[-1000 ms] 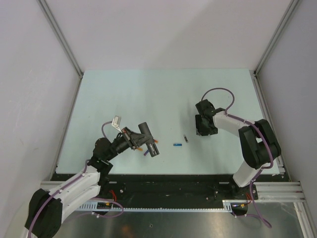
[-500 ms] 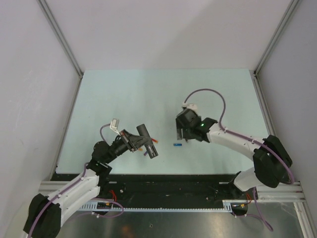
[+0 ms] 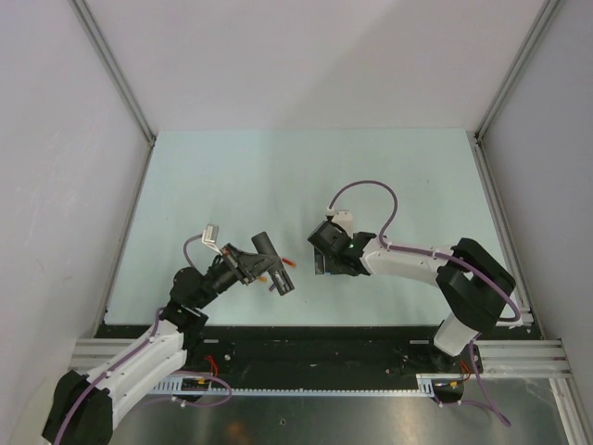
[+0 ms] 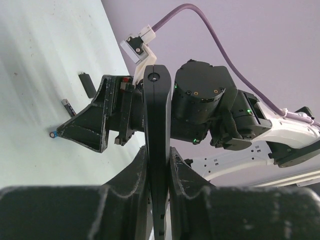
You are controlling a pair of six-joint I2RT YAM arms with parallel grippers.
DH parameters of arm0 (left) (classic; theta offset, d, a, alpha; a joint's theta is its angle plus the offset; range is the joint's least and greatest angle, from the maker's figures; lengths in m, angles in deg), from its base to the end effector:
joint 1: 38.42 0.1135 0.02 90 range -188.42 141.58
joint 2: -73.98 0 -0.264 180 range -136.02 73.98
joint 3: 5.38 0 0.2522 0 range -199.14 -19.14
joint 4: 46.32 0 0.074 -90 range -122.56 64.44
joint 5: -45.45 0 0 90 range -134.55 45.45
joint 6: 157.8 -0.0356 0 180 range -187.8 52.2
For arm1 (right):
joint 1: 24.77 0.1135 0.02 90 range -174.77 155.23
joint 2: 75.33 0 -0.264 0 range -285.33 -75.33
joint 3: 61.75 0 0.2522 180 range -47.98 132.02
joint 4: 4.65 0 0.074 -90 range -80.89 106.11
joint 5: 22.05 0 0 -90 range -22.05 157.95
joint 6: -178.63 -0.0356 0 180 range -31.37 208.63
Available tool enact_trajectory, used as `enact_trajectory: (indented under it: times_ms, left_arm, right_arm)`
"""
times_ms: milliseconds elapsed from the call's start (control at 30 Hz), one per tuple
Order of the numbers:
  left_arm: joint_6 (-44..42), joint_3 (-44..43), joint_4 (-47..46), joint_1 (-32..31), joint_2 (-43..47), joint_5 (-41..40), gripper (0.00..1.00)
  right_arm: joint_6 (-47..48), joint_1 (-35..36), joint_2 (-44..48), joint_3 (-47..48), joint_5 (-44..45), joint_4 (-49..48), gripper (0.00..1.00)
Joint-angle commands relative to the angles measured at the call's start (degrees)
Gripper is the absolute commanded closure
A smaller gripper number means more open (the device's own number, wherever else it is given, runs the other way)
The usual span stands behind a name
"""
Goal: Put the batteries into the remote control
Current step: Adjust the battery at the center of the board.
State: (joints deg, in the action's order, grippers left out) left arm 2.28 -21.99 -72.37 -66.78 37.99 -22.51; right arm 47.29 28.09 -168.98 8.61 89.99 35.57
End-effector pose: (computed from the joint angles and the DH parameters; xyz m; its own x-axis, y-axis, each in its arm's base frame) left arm 0.1262 -0.0833 0.1974 -0.6875 -0.6192 -0.3794 0.3579 0.1657 -0.9190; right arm 0.2015 0.2440 0.1815 -0.8270 -0.0779 -0.5567 -0.1220 0.9916 0.0425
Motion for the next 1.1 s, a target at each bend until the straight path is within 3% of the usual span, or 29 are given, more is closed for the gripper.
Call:
enact_trajectory:
  times_ms: [0,733,1067]
  left_arm:
    - [0.0,0.4,-1.1,0.3,0.0,-0.4,1.00]
    - [-0.6,0.3,0.6,0.4,0.7,-0.7,1.00]
    - [-1.0,0.2,1.0,0.4,0.7,-0.6,1.00]
  right_arm:
    - [-0.4,0.8,-1.3,1.1,1.2,-2.9,0.23]
    - [1.8,-0.2,-5.0,1.5,-1.8,-4.6,0.32]
    - [2.3,-0.5,-5.2,1.5,-2.8,-3.9,0.44]
